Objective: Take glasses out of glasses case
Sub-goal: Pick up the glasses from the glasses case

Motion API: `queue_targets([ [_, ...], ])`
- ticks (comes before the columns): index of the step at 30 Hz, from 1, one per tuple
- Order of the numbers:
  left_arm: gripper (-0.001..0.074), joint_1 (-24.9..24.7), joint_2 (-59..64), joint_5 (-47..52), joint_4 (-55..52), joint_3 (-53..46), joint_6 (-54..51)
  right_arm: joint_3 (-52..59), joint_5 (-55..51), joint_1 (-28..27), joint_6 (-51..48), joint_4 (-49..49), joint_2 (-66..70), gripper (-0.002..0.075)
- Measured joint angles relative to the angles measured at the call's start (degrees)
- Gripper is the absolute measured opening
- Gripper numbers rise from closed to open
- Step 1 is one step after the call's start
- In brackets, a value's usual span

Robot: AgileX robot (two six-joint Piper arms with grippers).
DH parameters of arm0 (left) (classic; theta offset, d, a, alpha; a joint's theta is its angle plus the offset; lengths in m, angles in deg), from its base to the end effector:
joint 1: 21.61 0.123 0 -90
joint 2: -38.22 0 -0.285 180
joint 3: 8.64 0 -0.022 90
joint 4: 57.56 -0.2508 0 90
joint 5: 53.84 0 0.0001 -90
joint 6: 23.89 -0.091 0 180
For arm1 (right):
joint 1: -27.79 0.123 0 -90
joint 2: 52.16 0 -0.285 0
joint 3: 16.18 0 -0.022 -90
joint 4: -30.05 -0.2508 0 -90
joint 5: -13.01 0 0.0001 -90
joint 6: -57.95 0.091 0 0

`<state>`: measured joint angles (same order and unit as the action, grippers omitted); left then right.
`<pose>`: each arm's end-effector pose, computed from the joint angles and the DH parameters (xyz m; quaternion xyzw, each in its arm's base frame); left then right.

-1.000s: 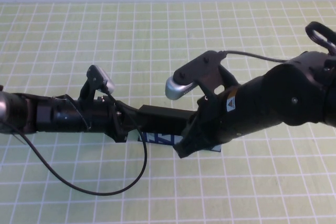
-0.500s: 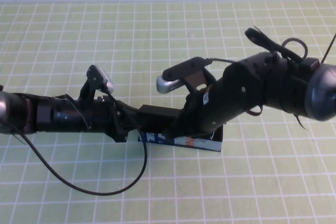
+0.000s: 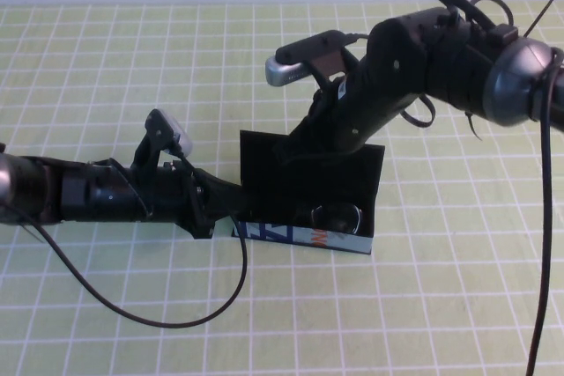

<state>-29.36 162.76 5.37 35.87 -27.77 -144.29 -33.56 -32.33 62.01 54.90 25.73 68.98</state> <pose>0.3454 -0.1258 0.1341 0.3905 0.7338 -0.4120 0.3732 0.3635 0.2531 0.2507 -0.2903 0.9186 0.1032 0.2476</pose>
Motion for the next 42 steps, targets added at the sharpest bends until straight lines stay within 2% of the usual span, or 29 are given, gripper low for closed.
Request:
queue_targets([
  [9, -0.0004, 0.0, 0.0, 0.0, 0.0, 0.0, 0.0, -7.3, -4.6, -3.8, -0.3, -0.1, 6.7, -0.0016],
  [27, -0.0004, 0.0, 0.0, 0.0, 0.0, 0.0, 0.0, -7.8, -5.5, -4.3, -2.5, -1.0, 10.3, -0.0016],
  [37, -0.0004, 0.0, 0.0, 0.0, -0.1, 0.0, 0.0, -13.8, -16.8, -4.3, -6.9, -1.5, 6.7, -0.0016],
  [42, -0.0004, 0.0, 0.0, 0.0, -0.1, 0.0, 0.0, -14.5, -23.1, -2.9, -12.1, -2.4, 4.9, -0.0016],
])
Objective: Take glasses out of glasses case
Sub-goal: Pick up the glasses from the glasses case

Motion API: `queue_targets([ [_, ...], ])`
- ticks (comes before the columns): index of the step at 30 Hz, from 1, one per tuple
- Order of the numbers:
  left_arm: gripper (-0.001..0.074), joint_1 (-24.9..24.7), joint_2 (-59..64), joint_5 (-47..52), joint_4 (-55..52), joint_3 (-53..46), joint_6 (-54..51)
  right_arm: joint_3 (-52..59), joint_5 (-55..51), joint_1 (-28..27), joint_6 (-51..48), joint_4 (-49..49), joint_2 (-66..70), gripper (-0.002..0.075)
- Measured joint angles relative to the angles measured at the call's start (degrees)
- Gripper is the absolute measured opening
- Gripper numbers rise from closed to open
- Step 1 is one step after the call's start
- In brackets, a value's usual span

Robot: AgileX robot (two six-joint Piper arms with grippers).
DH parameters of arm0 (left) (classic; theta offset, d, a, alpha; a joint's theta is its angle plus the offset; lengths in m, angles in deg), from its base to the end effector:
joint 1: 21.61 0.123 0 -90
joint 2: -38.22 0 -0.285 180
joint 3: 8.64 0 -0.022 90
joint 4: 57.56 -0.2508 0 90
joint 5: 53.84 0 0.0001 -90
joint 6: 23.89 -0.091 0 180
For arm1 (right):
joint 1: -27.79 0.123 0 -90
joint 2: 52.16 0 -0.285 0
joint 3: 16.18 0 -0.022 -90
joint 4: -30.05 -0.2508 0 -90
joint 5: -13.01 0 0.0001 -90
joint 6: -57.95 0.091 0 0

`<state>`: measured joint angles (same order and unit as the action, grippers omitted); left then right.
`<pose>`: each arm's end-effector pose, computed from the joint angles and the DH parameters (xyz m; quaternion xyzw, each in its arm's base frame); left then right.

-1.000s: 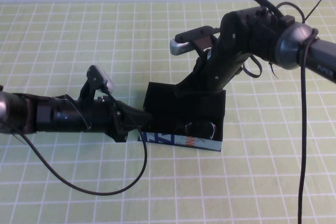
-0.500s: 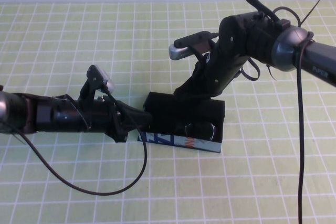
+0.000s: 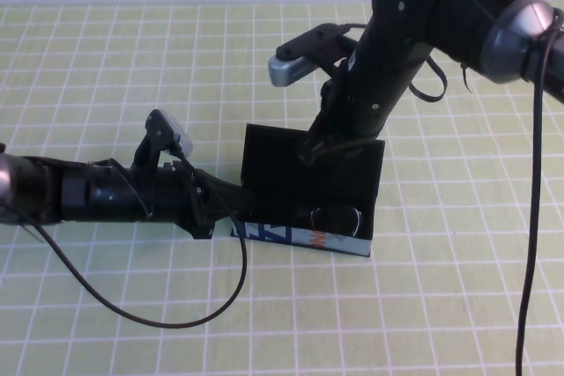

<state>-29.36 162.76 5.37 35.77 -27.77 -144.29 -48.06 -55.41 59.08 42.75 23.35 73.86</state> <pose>0.3453 -0.1258 0.1340 0.3912 0.7337 -0.4119 0.3727 0.3765 0.2404 0.2711 -0.3775 0.9118 0.0776 0.1419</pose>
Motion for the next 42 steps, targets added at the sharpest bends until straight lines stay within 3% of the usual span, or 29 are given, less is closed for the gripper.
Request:
queue_targets([
  [9, -0.0004, 0.0, 0.0, 0.0, 0.0, 0.0, 0.0, 0.0, -1.9, 8.9, -17.5, 0.4, -0.8, -0.0016],
  [13, -0.0004, 0.0, 0.0, 0.0, 0.0, 0.0, 0.0, 0.1, -2.0, 9.8, -20.8, 1.1, -0.8, -0.0006],
  [16, -0.0004, 0.0, 0.0, 0.0, 0.0, 0.0, 0.0, 0.2, -2.0, 9.2, -24.6, 1.8, -0.7, 0.0056],
  [21, -0.0004, 0.0, 0.0, 0.0, 0.0, 0.0, 0.0, 0.3, -2.0, 7.9, -29.2, 2.2, 0.2, 0.0236],
  [24, -0.0004, 0.0, 0.0, 0.0, 0.0, 0.0, 0.0, 0.3, -2.0, 7.0, -30.8, 2.3, 1.2, 0.0276],
  [42, -0.0004, 0.0, 0.0, 0.0, 0.0, 0.0, 0.0, 0.3, 1.2, 6.7, -36.0, 3.4, 5.9, 0.0294],
])
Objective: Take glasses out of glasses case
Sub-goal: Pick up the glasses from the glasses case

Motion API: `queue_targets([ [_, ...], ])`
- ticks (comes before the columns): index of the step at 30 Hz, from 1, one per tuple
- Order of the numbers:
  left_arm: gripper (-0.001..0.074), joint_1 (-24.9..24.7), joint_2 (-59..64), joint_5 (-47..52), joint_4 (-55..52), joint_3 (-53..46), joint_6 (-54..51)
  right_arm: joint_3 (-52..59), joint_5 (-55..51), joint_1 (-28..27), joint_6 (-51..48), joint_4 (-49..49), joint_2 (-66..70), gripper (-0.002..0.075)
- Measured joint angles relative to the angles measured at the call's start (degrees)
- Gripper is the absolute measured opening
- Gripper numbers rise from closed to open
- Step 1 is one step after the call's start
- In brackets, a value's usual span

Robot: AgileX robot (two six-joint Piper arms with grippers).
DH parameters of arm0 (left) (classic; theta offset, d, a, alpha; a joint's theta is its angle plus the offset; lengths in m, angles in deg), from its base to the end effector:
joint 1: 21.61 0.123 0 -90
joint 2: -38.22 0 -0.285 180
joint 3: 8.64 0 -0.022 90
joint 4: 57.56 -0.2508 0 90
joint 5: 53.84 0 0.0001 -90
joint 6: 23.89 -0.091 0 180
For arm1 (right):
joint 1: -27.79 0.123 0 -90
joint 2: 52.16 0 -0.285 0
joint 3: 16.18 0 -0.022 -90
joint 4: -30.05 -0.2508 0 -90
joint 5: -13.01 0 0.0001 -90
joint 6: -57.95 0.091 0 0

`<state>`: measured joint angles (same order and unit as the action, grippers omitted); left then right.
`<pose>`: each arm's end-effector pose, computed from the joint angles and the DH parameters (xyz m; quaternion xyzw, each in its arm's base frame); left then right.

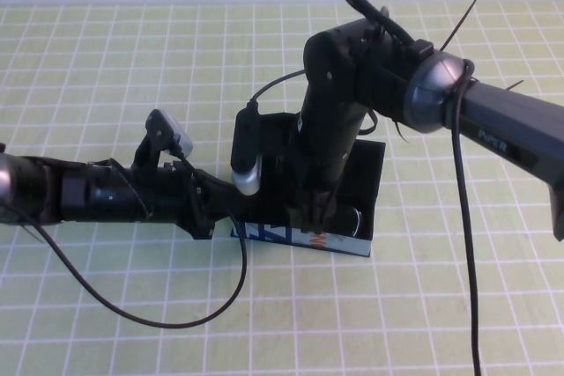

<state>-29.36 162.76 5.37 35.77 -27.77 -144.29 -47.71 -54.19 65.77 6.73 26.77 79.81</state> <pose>0.3453 -0.1258 0.1340 0.3912 0.7337 -0.4119 0.3727 0.3601 0.2873 0.2223 -0.6920 0.7133 0.0148 0.1101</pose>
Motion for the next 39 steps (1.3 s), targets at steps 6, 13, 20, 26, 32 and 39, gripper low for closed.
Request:
queue_targets([
  [6, -0.0004, 0.0, 0.0, 0.1, -0.2, 0.0, 0.0, 0.0, 0.8, 0.0, 1.0, 0.8, 0.5, 0.0295],
  [13, -0.0004, 0.0, 0.0, 0.1, -0.7, 0.0, 0.0, 0.0, 0.7, -1.1, 1.3, 1.4, 0.6, 0.0295],
  [20, -0.0004, 0.0, 0.0, 0.2, -0.9, 0.0, 0.0, 0.0, 0.4, -3.2, 1.4, -3.3, 0.6, 0.0295],
  [26, -0.0004, 0.0, 0.0, 0.3, -0.9, 0.0, 0.0, 0.0, 0.4, -3.3, 0.1, -5.9, 0.6, 0.0295],
  [32, -0.0004, 0.0, 0.0, 0.3, -0.9, 0.0, 0.0, 0.0, 0.4, -3.3, -0.1, -6.1, 1.2, 0.0295],
  [39, -0.0004, 0.0, 0.0, 0.3, -0.9, 0.0, 0.0, 0.0, 1.1, -3.4, -0.4, -5.1, 2.2, 0.0295],
])
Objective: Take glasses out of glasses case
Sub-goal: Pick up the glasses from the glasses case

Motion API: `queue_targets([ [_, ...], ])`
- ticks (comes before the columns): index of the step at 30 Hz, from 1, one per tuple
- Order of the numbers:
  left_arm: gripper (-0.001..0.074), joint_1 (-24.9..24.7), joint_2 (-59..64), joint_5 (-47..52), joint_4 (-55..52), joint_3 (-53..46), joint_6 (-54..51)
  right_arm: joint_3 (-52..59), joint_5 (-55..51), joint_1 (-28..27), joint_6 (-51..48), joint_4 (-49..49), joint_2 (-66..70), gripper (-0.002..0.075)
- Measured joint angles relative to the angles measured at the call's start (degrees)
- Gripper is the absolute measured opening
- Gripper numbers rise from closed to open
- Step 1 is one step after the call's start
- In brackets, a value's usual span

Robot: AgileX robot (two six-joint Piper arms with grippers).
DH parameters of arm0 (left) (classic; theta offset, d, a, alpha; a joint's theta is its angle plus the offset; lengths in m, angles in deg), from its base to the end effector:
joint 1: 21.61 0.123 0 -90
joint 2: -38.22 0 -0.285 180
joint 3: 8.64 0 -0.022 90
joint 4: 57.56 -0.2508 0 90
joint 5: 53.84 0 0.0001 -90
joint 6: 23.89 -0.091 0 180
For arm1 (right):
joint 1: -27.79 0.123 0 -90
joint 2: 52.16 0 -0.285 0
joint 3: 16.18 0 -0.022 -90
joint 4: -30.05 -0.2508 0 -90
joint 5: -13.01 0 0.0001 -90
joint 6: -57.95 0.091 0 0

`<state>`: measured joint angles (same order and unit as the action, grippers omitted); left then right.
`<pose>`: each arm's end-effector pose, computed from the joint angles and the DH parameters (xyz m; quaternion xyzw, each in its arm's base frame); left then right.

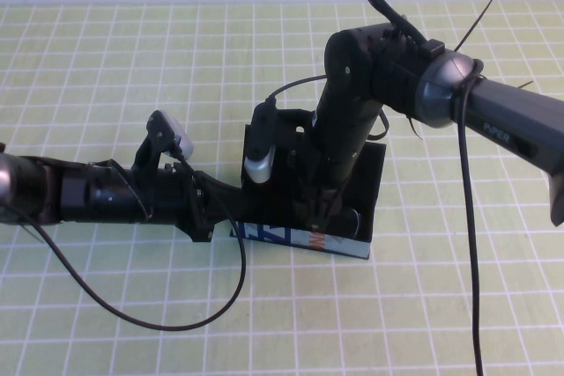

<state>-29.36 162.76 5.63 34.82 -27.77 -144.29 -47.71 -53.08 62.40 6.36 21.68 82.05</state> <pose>0.3440 -0.1259 0.1335 0.3984 0.7316 -0.4124 0.3686 0.3767 0.2747 0.2053 -0.6615 0.7404 0.0541 0.1067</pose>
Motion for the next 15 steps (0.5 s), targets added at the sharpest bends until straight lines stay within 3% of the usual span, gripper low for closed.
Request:
queue_targets([
  [6, -0.0004, 0.0, 0.0, 0.0, -0.1, 0.0, 0.0, 0.0, 0.0, 0.0, 0.0, 0.1, 0.0, 0.0274],
  [15, -0.0004, 0.0, 0.0, 0.0, -0.1, 0.0, 0.0, 0.0, 0.0, 0.0, 0.0, 0.1, 0.0, 0.0133],
])
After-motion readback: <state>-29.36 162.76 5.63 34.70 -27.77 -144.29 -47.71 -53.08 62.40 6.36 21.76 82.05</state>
